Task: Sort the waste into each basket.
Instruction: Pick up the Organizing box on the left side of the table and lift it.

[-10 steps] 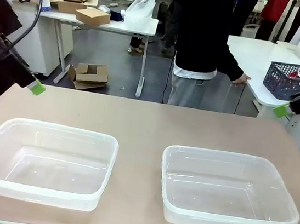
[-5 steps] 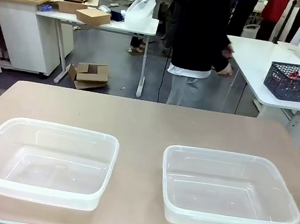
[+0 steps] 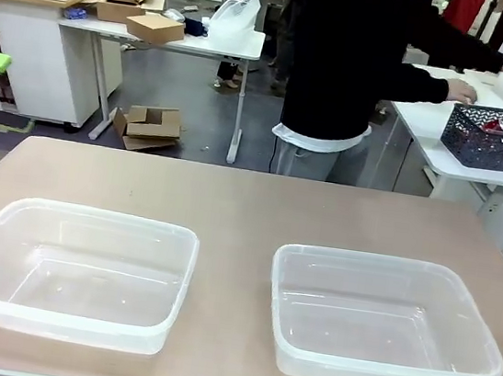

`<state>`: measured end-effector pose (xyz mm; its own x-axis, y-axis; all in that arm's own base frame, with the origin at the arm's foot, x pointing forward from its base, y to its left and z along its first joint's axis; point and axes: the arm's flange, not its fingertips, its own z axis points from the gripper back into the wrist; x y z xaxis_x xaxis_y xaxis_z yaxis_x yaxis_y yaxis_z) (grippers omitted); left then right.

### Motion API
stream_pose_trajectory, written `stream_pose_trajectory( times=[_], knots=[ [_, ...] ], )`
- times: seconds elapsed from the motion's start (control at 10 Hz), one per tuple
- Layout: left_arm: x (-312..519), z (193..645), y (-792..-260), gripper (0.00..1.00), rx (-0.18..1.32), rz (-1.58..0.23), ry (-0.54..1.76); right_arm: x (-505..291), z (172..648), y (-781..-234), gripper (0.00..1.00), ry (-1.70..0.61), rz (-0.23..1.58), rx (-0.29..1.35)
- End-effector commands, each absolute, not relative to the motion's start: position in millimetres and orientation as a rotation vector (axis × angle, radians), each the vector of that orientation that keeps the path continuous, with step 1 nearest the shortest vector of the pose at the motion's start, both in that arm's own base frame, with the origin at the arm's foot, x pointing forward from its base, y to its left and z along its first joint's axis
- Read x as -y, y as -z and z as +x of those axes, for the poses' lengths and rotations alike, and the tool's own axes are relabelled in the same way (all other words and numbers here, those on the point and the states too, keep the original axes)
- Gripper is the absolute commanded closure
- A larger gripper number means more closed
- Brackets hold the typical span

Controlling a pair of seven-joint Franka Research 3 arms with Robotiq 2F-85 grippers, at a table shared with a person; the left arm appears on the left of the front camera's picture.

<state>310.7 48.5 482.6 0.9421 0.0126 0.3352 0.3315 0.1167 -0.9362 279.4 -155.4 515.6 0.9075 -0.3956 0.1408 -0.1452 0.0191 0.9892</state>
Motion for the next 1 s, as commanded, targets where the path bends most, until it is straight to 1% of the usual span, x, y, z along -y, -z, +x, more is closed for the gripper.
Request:
stream_pose_trajectory(
  times=[0.0,0.9],
  knots=[
    [-68.8,282.6,-507.6,0.00,0.388,-1.416,0.362,155.2,279.0,-506.1,0.00,0.043,1.492,0.421],
    [-68.8,282.6,-507.6,0.00,0.388,-1.416,0.362,155.2,279.0,-506.1,0.00,0.043,1.492,0.421]
  ],
)
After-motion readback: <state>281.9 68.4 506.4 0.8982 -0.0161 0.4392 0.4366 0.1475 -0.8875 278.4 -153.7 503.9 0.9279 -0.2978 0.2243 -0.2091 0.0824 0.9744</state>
